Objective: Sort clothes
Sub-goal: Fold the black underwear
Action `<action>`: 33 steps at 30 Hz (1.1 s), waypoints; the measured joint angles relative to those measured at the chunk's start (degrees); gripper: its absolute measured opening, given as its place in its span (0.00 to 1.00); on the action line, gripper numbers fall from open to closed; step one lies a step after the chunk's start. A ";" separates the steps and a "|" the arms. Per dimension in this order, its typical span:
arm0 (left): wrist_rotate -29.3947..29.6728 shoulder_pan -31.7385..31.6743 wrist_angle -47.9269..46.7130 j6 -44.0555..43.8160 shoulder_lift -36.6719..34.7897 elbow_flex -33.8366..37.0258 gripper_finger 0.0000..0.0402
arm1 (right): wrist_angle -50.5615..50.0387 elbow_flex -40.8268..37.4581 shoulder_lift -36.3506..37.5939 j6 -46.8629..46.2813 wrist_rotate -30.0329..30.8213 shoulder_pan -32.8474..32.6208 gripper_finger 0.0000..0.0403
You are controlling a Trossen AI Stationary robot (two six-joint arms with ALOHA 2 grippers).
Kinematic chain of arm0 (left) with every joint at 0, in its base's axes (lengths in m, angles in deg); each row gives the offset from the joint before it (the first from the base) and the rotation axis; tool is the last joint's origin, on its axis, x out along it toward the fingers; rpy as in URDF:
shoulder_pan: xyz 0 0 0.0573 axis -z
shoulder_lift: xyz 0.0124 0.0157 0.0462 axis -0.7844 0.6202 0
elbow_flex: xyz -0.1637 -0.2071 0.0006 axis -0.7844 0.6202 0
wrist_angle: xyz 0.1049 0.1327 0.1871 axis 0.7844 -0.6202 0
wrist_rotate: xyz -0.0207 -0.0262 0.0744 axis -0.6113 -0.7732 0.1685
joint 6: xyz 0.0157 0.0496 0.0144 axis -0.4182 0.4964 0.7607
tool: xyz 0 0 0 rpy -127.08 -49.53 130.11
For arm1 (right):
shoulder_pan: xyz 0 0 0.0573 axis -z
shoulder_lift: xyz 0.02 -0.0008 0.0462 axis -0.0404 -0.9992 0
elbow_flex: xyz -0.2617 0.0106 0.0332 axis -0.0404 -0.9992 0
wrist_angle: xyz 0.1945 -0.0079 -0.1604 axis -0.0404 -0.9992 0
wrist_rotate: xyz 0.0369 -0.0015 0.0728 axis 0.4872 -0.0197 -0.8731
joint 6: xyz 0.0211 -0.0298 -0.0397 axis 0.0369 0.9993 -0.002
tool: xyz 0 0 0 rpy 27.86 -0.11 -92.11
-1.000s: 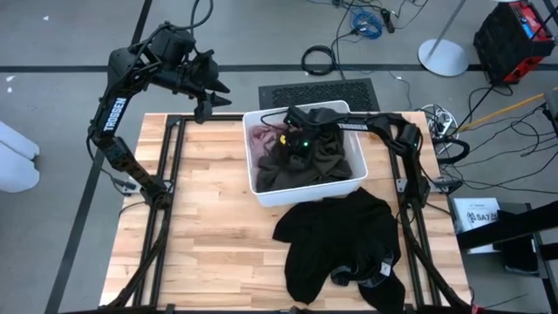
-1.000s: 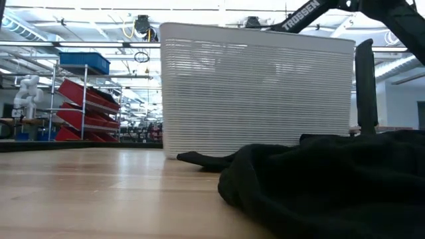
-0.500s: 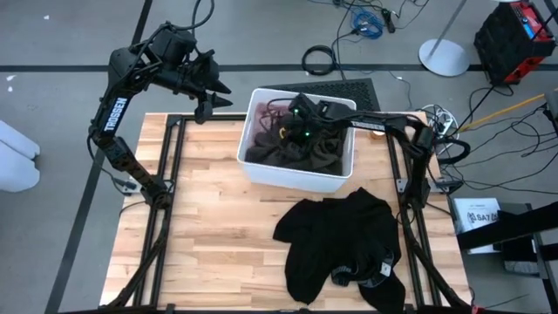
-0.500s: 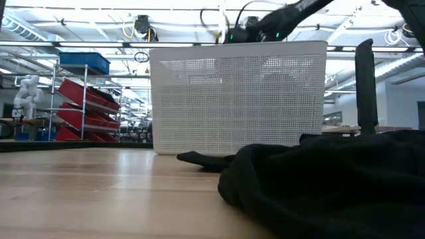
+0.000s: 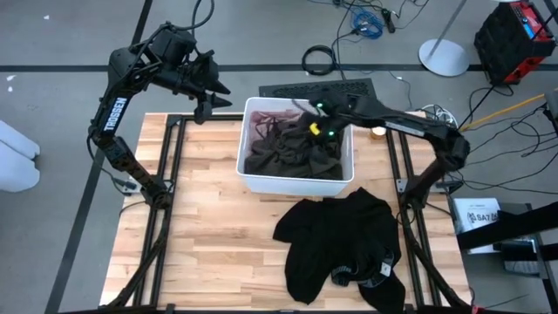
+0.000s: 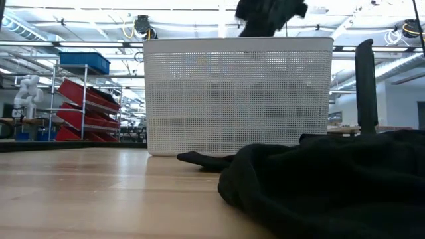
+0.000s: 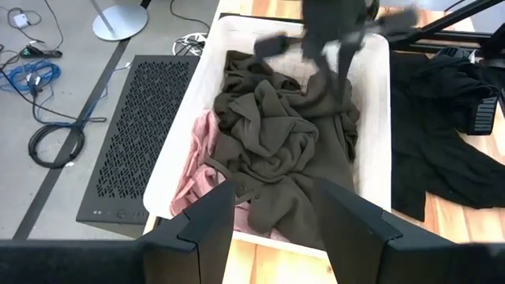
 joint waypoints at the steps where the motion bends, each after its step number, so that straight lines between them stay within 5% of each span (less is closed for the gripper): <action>1: 0.00 0.00 0.02 0.00 0.00 0.00 0.45 | 0.18 0.04 1.43 -0.06 -0.04 -0.16 0.00; 8: -5.46 2.61 -0.11 -1.82 -0.15 0.00 0.45 | -1.06 0.18 12.80 -2.33 -0.06 -1.82 0.00; 16: -6.90 15.61 1.84 -4.46 -0.35 -0.07 0.45 | -6.25 0.22 20.01 -8.62 -0.15 -13.13 0.00; 25: 13.63 39.61 2.76 -15.75 -0.72 2.20 0.45 | -11.45 -4.07 19.84 -25.52 14.24 -37.68 0.00; 33: 33.49 59.47 12.22 -28.57 -0.96 20.83 0.45 | -7.16 -13.60 19.82 -52.10 33.94 -59.49 0.00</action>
